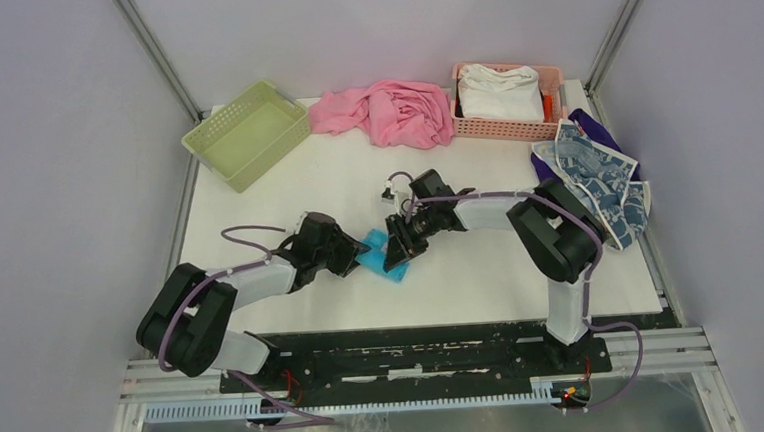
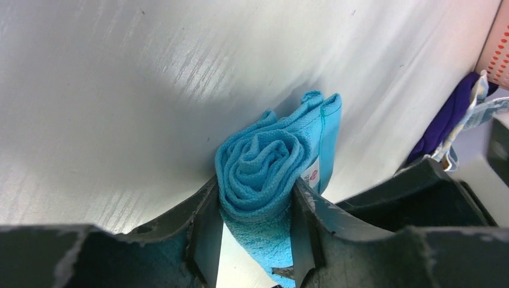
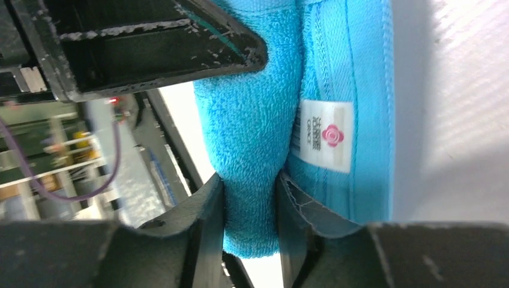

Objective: Roll the towels
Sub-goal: Roll the towel at the center of the board.

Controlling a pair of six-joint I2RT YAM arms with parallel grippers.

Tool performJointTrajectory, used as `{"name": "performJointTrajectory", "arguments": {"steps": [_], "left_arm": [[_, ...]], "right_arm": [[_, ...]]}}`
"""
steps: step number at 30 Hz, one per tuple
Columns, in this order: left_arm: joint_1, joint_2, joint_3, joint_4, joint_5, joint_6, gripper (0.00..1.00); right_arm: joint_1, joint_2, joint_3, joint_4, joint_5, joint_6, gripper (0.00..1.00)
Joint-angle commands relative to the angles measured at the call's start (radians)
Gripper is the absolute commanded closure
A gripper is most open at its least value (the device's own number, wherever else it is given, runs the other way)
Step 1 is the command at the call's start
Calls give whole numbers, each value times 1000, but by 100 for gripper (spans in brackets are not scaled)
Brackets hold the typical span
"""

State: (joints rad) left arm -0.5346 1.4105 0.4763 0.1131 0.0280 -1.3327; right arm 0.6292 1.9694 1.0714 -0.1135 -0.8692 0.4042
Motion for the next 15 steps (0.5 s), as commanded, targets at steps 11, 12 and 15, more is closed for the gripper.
{"name": "performJointTrajectory", "arguments": {"steps": [11,12,15], "left_arm": [[5,63,83,-254,-86,95,55],[3,63,86,-256,-87,97,55],[4,67,95,-264,-84,106,54]], "right_arm": [[305,-438,-61,-149,919,-380,40],[323,-433,-55,-139,933,-404,39],[381,-393,-32,-126,974,-472,39]]}}
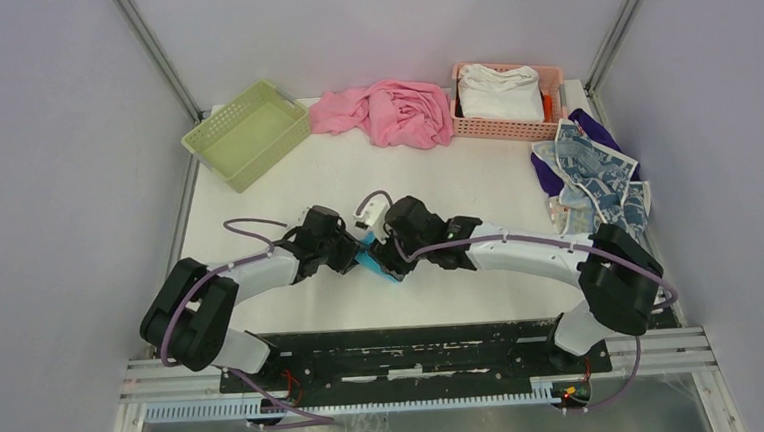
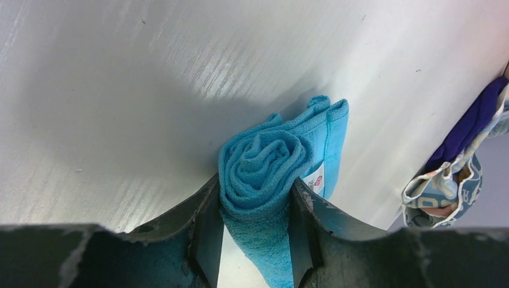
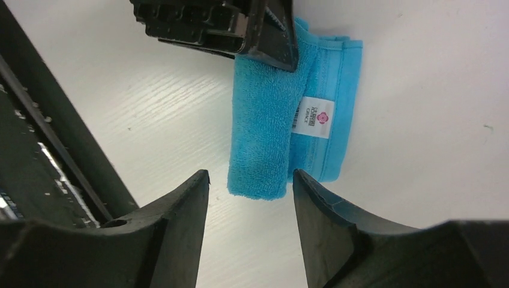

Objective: Roll the towels
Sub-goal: Roll the towel at the center of the board.

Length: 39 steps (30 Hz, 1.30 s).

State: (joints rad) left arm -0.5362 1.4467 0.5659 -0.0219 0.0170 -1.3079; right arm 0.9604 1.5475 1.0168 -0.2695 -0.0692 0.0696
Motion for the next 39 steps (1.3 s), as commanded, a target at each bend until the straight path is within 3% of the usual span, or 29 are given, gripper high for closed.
{"name": "performJointTrajectory", "arguments": {"steps": [1,10,13,16,19,25,31,39], "left_arm": [[5,29,7,-133,-73,82,54],[5,29,11,-143,-78,83,53],[5,33,14,-145,-80,84,52],[5,20,19,-160,-97,88,46],[7,-28,12,-144,-107,103,36],[7,-208,-56,-89,-133,108,20],[7,-334,-157,34,-49,75,18],[7,-271,-221,215,53,29,19]], "right_arm": [[67,48,31,32,184,-155,38],[156,192,37,13,284,-206,43],[166,240,35,-11,311,-204,53],[166,253,22,-9,268,-174,71],[137,242,2,9,128,-136,85],[0,232,-52,104,-218,-22,91],[-141,276,-98,261,-567,125,92],[-258,398,-141,520,-831,349,92]]}}
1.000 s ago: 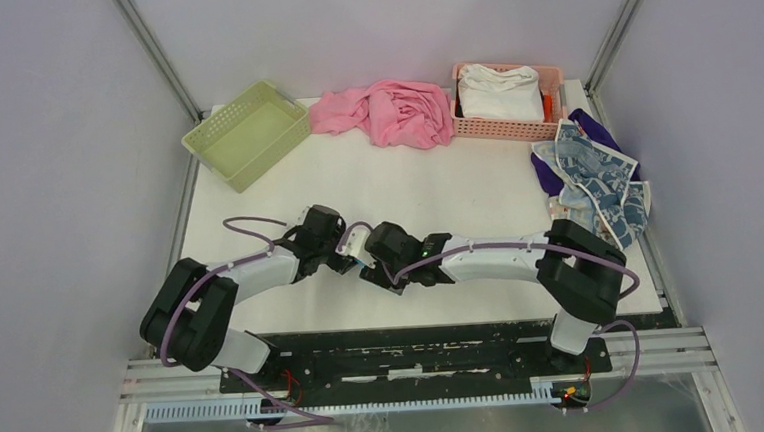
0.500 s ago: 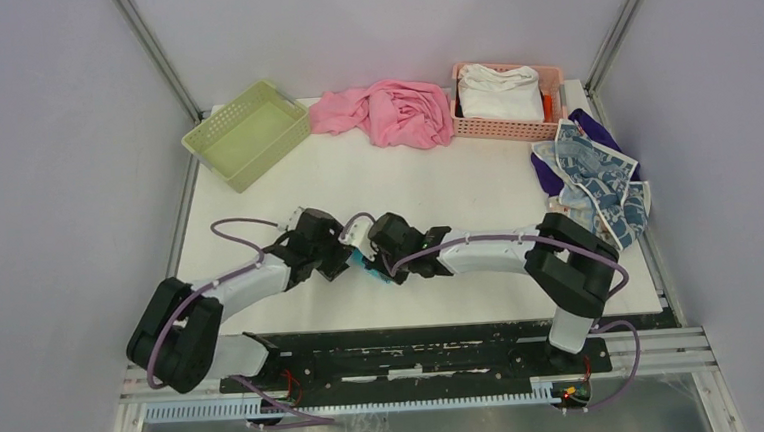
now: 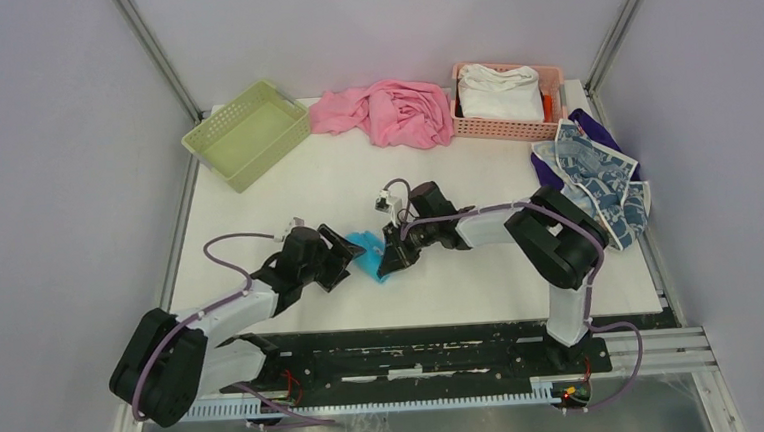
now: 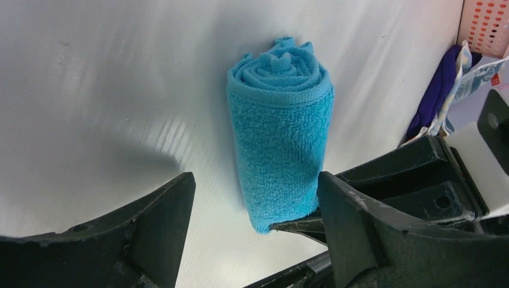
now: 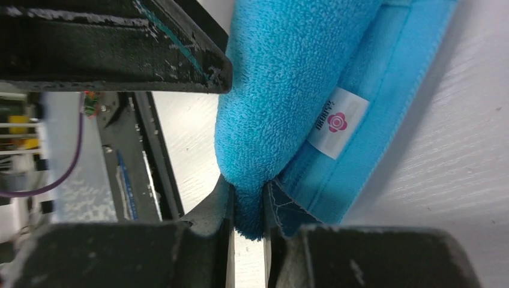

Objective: Roll the towels
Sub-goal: Roll the towel at the center of the board.

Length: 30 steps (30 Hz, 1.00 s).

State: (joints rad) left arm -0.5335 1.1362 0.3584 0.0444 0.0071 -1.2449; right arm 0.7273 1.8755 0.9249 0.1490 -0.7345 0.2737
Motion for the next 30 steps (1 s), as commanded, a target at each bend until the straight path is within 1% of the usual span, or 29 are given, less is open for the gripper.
{"name": "performJointTrajectory", "arguments": {"steps": [1,5,9,19,27,30], "left_arm": [[4,54,-15,166,73,-39,20],[3,117,-27,241,98,-62,25],[1,179,-12,289,120,-65,28],[-12,303,9,342,134,-64,29],[-13,318,-3,345,114,-76,31],[-14,338,1,345,115,-71,31]], "right_arm": [[-36,82,-56,134,-183,173,92],[-73,145,-71,230,-219,278,93],[-96,195,-61,250,-225,326,94],[-124,270,-25,235,-236,392,95],[-160,335,-28,321,-271,507,95],[-163,352,-24,331,-281,523,96]]}}
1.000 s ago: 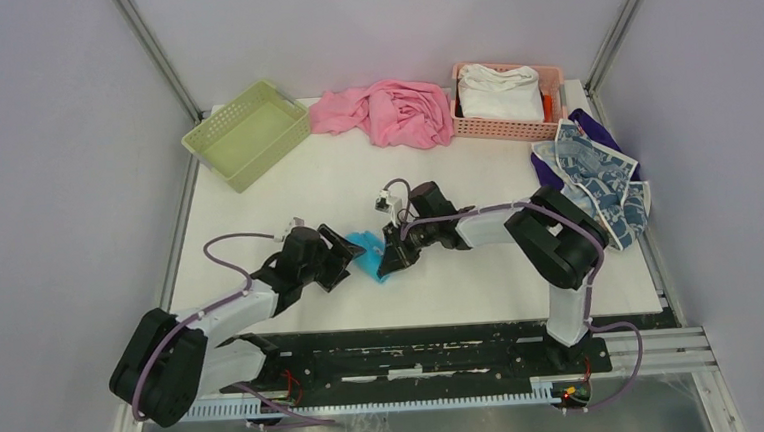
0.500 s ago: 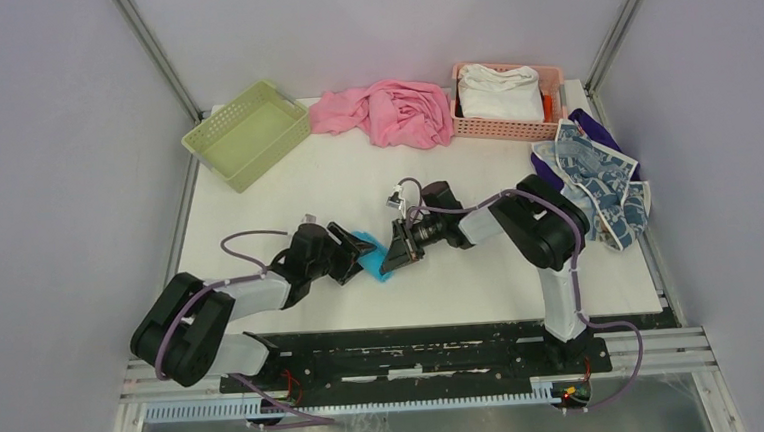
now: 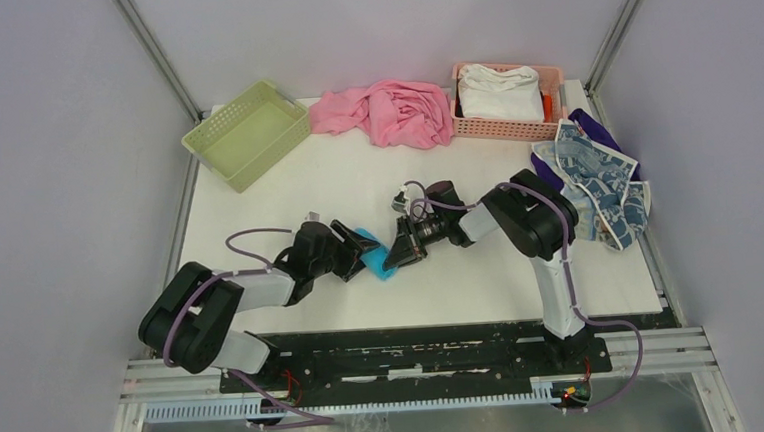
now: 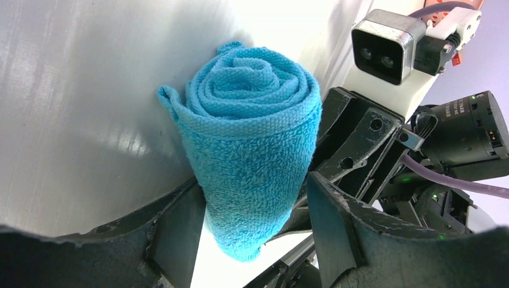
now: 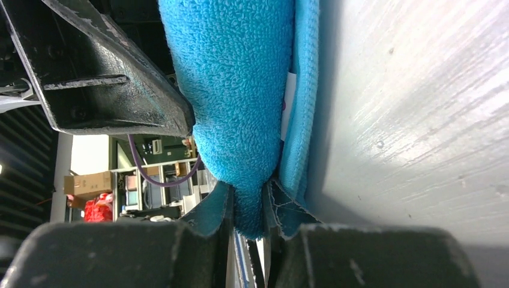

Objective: Roll the towels
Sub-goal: Roll the towel at the center of the board, then pick up the towel at the center of the board.

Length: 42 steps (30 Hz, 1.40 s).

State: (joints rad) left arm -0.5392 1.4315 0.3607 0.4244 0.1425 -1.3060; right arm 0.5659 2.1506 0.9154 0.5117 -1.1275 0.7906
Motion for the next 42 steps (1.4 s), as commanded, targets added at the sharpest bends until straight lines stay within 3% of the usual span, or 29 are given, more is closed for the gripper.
{"name": "performJointTrajectory", "arguments": {"steps": [1,10,14,19,24,29,35,42], "left_arm": [[-7,53,2,-35,-18,-9,31],[-7,163,37,-71,0,-4,41],[-7,194,65,-131,-14,-3,51],[-4,183,135,-241,-76,41,67],[19,171,205,-324,-112,80,73],[96,172,274,-325,-47,134,81],[231,140,419,-418,24,229,83],[411,160,720,-625,80,362,83]], "right_arm": [[-1,80,-14,-32,110,8,96],[-1,60,-2,-58,113,-3,94],[-2,31,6,-87,128,-23,90],[-2,-87,-4,-183,179,-99,73],[-2,-258,17,-435,277,-264,55],[-9,-443,13,-621,407,-391,37],[-15,-622,-24,-778,607,-506,25],[-18,-718,-56,-826,744,-559,14]]}}
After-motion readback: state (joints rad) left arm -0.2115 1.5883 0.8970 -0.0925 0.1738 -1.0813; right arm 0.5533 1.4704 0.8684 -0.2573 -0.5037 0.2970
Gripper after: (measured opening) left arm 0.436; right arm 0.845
